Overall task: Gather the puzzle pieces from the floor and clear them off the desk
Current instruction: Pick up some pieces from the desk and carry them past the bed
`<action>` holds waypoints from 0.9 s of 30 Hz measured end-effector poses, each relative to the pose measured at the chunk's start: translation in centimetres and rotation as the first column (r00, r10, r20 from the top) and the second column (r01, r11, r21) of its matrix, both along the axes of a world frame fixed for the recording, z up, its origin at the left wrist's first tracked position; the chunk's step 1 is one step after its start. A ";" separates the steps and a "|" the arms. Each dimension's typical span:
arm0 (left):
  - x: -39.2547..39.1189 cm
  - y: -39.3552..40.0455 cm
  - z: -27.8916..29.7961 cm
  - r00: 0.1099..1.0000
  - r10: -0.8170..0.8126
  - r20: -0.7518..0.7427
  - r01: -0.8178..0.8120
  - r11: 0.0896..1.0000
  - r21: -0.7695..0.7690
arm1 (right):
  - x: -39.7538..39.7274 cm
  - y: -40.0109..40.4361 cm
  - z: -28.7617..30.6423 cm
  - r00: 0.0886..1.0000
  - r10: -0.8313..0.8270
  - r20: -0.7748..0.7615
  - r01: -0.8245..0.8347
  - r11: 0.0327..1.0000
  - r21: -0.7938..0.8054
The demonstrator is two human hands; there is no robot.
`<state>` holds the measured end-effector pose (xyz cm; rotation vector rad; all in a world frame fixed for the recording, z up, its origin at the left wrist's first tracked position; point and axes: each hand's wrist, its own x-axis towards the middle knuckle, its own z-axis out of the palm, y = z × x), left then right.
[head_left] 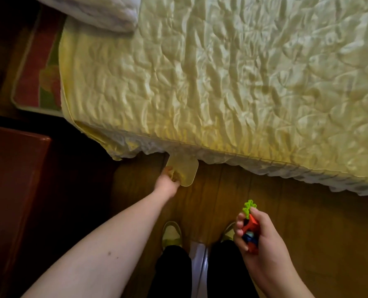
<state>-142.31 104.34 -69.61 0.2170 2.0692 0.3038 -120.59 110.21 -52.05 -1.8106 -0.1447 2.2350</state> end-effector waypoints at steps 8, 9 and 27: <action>0.2 -2.5 1.9 0.988 -0.115 -0.101 0.114 0.993 -0.016 | 0.9 0.2 0.6 0.999 -0.054 -0.007 0.054 0.998 0.020; 0.3 -2.8 3.0 0.980 -0.164 -0.115 0.164 0.986 -0.013 | 0.9 0.3 1.4 0.998 -0.059 -0.016 0.059 0.998 0.034; 5.4 -5.4 33.9 0.361 -0.810 -0.463 0.930 0.349 0.114 | 6.5 -3.6 22.8 0.980 -0.193 -0.054 0.200 0.928 0.315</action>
